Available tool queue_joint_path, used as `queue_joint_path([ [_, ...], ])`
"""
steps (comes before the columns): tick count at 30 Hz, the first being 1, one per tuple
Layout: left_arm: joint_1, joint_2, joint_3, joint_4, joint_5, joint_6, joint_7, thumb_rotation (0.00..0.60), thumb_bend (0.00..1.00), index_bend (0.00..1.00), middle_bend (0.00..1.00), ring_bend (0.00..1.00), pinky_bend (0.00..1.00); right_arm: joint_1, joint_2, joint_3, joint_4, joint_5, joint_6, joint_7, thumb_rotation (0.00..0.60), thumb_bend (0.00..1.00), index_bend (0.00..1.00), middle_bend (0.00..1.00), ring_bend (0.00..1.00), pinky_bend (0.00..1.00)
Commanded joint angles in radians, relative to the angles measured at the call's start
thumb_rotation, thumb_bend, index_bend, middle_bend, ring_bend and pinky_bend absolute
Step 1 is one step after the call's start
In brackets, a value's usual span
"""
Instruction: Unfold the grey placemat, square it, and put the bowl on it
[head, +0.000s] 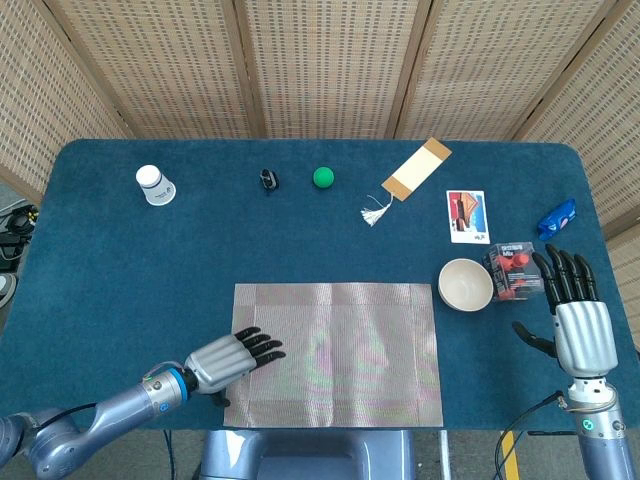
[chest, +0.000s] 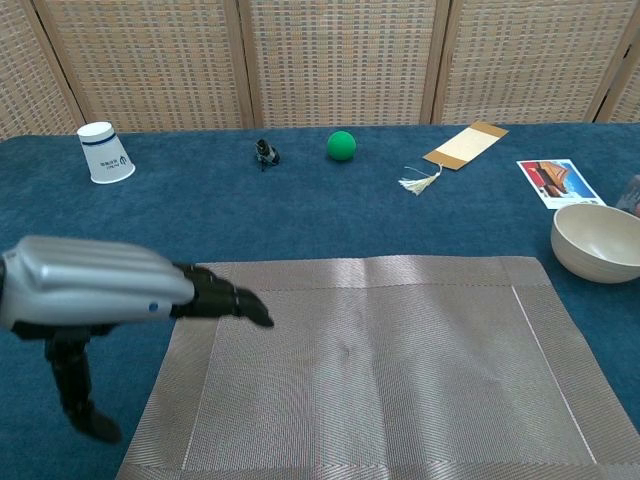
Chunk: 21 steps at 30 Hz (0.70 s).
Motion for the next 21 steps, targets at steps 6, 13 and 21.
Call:
queue_joint_path([
  [6, 0.116, 0.028, -0.107, 0.123, 0.026, 0.259, -0.088, 0.6, 0.0, 0.0, 0.0, 0.0, 0.0, 0.001, -0.003, -0.001, 0.0, 0.0, -0.004, -0.007, 0.6, 0.0, 0.04, 0.0, 0.0, 0.0],
  [13, 0.207, -0.012, -0.189, 0.204, -0.136, 0.434, 0.005, 0.6, 0.0, 0.0, 0.0, 0.0, 0.0, 0.014, -0.015, -0.004, 0.023, 0.021, -0.046, -0.014, 0.6, 0.0, 0.05, 0.0, 0.0, 0.0],
  [21, 0.303, -0.015, -0.236, 0.2, -0.287, 0.567, 0.048, 0.6, 0.0, 0.0, 0.0, 0.0, 0.0, 0.08, -0.041, -0.007, 0.095, 0.054, -0.183, -0.036, 0.6, 0.0, 0.07, 0.0, 0.0, 0.0],
])
